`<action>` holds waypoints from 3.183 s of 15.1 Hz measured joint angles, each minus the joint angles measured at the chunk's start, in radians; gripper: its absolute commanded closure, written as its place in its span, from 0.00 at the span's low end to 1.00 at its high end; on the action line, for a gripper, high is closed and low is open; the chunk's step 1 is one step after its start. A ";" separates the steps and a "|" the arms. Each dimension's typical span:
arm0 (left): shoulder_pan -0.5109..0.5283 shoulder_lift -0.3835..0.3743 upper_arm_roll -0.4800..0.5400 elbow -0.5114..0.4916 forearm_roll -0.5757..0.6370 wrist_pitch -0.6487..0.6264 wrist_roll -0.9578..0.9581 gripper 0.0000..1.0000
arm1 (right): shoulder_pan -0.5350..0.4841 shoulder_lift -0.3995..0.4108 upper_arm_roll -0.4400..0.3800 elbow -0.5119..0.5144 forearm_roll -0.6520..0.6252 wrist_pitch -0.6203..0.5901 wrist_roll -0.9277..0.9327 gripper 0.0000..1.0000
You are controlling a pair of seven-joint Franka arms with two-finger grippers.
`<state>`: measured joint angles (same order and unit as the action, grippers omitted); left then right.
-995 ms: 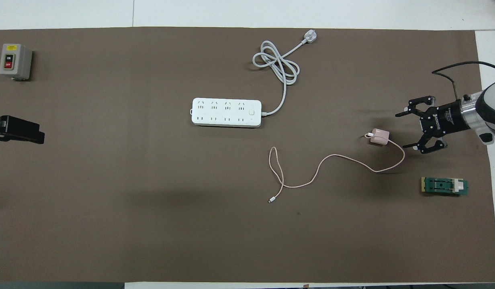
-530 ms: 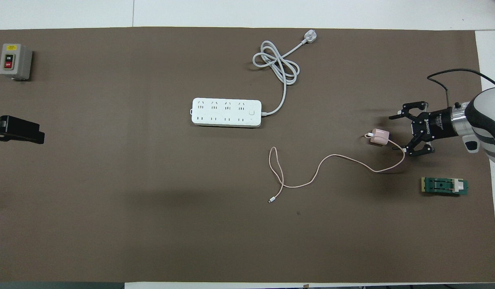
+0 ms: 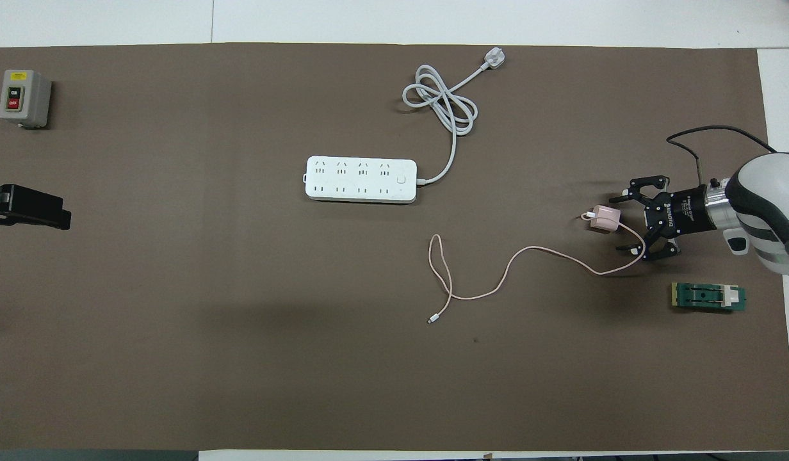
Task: Plug charger into power strip
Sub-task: 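Close the right gripper on the pink charger and lift it, then carry the charger toward the strip while the left gripper grasps the strip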
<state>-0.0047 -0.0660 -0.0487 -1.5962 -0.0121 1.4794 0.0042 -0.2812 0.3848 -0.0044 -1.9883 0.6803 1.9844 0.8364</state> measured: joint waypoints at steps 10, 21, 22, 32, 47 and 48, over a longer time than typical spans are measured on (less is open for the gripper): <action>0.001 0.000 0.003 0.000 0.000 0.000 0.000 0.00 | 0.000 -0.012 0.001 -0.040 0.046 0.068 -0.020 0.27; 0.000 -0.012 -0.001 -0.006 -0.078 -0.011 0.023 0.00 | 0.008 -0.037 0.006 -0.065 0.068 0.089 -0.055 1.00; 0.001 -0.015 0.002 -0.018 -0.119 0.001 0.023 0.00 | 0.014 -0.037 0.007 -0.063 0.069 0.088 -0.055 1.00; 0.021 -0.081 0.007 -0.299 -0.587 0.214 0.113 0.00 | 0.107 -0.118 0.010 0.043 0.061 -0.035 0.056 1.00; -0.047 0.135 -0.012 -0.448 -1.391 0.265 0.459 0.00 | 0.452 -0.210 0.016 0.185 0.057 -0.074 0.431 1.00; -0.064 0.147 -0.013 -0.448 -1.427 0.265 0.479 0.00 | 0.472 -0.209 0.016 0.193 0.057 -0.065 0.445 1.00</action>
<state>-0.0686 0.0815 -0.0612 -2.0441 -1.4390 1.7446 0.4832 0.1911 0.1754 0.0120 -1.7954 0.7375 1.9196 1.2816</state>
